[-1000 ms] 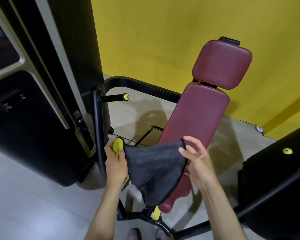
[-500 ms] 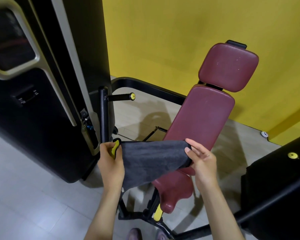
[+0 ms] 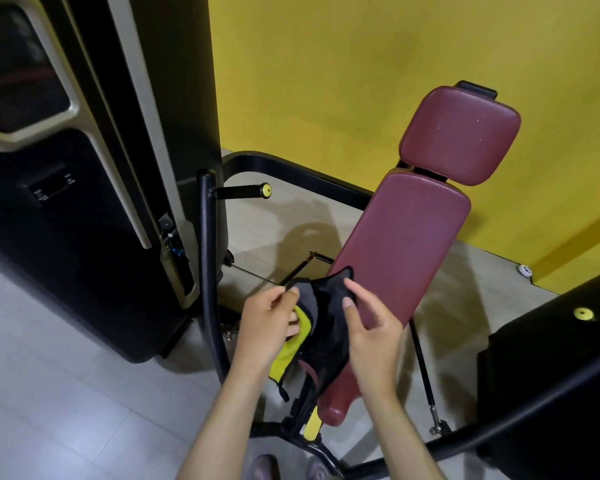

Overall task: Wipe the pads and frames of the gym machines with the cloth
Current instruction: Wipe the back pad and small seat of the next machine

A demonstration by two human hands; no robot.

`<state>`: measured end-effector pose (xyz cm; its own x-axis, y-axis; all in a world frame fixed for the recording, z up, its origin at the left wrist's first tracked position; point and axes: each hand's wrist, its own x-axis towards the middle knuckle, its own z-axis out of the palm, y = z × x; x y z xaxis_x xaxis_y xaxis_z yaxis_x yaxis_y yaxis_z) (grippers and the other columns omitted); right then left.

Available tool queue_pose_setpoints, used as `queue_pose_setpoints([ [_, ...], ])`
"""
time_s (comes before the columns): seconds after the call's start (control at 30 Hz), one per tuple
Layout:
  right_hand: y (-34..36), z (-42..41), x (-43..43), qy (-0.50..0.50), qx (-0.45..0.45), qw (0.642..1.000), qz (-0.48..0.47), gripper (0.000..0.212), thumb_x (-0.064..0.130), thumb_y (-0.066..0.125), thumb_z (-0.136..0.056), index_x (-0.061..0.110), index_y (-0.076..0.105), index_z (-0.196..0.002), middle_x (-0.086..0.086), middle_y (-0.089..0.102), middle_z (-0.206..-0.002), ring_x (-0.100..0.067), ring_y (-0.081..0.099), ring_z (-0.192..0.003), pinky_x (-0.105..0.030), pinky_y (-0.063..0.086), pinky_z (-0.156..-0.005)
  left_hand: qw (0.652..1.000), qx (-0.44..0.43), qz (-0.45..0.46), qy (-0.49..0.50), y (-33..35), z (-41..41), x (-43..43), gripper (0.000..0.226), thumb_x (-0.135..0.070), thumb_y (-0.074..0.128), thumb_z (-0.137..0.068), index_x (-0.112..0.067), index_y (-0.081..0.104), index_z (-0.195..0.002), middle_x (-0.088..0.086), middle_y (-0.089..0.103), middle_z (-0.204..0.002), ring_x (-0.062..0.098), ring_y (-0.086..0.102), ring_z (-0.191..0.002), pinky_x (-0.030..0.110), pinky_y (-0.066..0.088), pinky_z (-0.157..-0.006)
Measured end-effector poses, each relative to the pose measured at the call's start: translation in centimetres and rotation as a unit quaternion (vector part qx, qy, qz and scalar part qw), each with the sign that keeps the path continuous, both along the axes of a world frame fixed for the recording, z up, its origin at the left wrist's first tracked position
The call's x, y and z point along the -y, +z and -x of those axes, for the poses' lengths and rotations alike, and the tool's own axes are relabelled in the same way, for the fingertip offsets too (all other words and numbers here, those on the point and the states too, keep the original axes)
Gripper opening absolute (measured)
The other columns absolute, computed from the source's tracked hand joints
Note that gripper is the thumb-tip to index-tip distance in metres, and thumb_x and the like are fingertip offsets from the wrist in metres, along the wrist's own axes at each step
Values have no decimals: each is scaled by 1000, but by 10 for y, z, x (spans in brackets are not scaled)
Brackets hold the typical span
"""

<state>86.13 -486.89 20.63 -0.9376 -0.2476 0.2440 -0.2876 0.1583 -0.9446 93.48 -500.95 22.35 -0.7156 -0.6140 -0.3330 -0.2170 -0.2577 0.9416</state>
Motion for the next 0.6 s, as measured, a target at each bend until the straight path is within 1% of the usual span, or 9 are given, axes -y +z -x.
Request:
queue_pose_setpoints([
  [0.07,-3,-5,4,24,-45,998,-27,30,7,66,-100,26,75,-121,18,73,-120,-6,67,-117,-35,55,-100,998,-9,38,-50,1,2,-4,37,-28,58,-102,7,59,-93,14,51,-76,20,51,-75,35,46,-74],
  [0.1,-7,-6,5,38,-66,996,-40,31,6,66,-100,25,75,-122,17,73,-120,-8,68,-117,-38,56,-98,995,-10,67,-74,1,3,-5,37,-30,56,-103,6,59,-93,19,52,-75,18,48,-74,36,40,-72],
  [0.17,-14,-6,4,62,-100,991,-62,32,4,65,-100,23,73,-124,15,72,-122,-11,68,-117,-43,58,-95,991,-11,93,-97,2,4,-5,33,-34,54,-100,-4,65,-95,29,59,-83,23,50,-69,39,42,-70],
  [0.23,-18,-6,2,70,-118,988,-73,35,1,65,-99,22,71,-127,14,71,-124,-10,67,-118,-44,58,-95,992,-9,81,-95,0,5,-6,29,-41,54,-96,-18,71,-96,27,66,-92,35,60,-75,51,52,-77],
  [0.3,-18,-6,1,66,-156,982,-88,40,-2,66,-97,22,70,-128,12,70,-126,-8,66,-120,-41,58,-97,996,-17,52,-74,-1,4,-8,22,-38,55,-98,-27,74,-98,18,68,-90,31,61,-78,50,54,-78],
  [0.4,-17,-6,0,71,-225,965,-112,43,-8,66,-94,18,72,-127,11,68,-130,-6,62,-127,-32,53,-104,999,-42,-22,4,0,7,-16,21,-23,56,-104,-25,74,-93,10,58,-81,22,58,-80,37,58,-78],
  [0.47,-16,-5,0,78,-257,955,-130,45,-10,67,-92,17,72,-128,9,67,-133,-5,59,-130,-27,51,-105,996,-54,-55,53,6,10,-24,20,-16,55,-104,-20,75,-103,5,71,-88,16,70,-87,27,59,-80],
  [0.53,-16,-7,0,83,-276,946,-148,51,-11,71,-89,18,71,-130,9,66,-136,-4,58,-131,-26,53,-104,992,-68,-61,88,11,12,-31,28,-12,52,-105,-20,77,-95,4,78,-91,14,74,-92,30,60,-80],
  [0.6,-18,-10,1,96,-283,941,-157,58,-12,74,-84,19,68,-133,10,65,-138,-4,56,-133,-26,53,-104,991,-71,-53,101,12,14,-34,33,-13,54,-104,-20,76,-81,9,77,-87,19,74,-89,42,61,-86],
])
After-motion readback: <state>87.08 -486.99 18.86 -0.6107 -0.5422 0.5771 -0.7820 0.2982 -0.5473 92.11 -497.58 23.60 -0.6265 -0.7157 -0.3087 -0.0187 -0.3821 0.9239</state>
